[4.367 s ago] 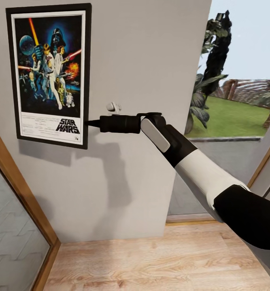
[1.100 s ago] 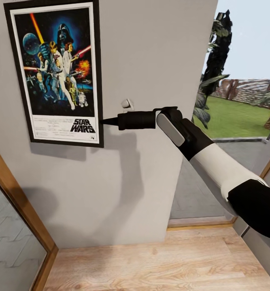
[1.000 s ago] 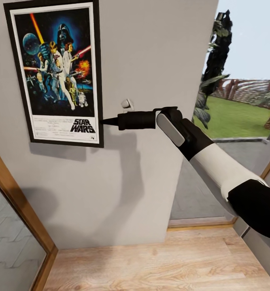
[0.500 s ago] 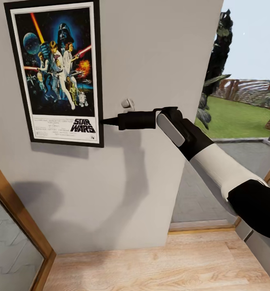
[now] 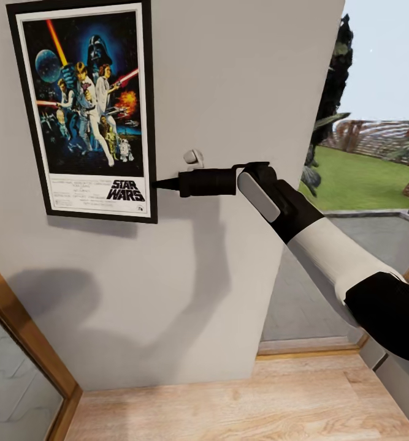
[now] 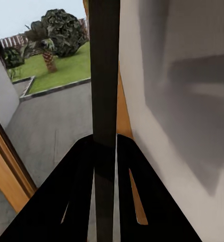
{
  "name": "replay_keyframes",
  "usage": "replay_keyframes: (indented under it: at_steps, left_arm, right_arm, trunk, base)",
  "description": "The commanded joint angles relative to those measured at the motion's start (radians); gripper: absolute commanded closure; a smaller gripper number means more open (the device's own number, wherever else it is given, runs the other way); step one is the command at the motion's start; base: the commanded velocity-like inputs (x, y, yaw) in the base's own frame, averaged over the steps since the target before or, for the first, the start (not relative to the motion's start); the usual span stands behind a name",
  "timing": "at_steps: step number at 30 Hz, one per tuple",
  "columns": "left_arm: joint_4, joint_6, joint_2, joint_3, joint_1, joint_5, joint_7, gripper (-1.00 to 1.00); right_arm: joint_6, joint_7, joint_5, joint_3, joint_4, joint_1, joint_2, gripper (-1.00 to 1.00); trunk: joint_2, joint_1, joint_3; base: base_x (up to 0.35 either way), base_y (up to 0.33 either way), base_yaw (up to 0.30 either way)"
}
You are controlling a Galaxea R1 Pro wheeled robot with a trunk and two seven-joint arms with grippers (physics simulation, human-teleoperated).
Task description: Pick up the poster from the kitchen countertop and hang it on one of the wall nails in the kitchen.
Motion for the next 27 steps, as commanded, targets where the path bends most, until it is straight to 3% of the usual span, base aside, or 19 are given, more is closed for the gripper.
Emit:
replay_keyframes:
  at_steps: [1,10,27]
  left_arm:
    - [-0.001,0.002,0.0,0.001,0.0,0.008,-0.006,-1.0]
    - [-0.001,0.002,0.0,0.002,0.0,0.008,-0.006,-1.0]
    - [-0.001,0.002,0.0,0.002,0.0,0.008,-0.006,-1.0]
  right_arm:
    - [0.008,0.001,-0.01,0.001,0.001,-0.001,0.0,1.0]
    - [0.008,0.001,-0.01,0.001,0.001,-0.001,0.001,1.0]
    - [0.008,0.001,-0.01,0.001,0.001,-0.001,0.0,1.0]
  trunk:
    - [-0.002,0.001,-0.002]
    - [-0.002,0.001,-0.002]
    - [-0.002,0.001,-0.002]
  base:
    - [0.116,0.0,0.0]
    - [0.105,0.0,0.0]
    - [-0.026,0.0,0.0]
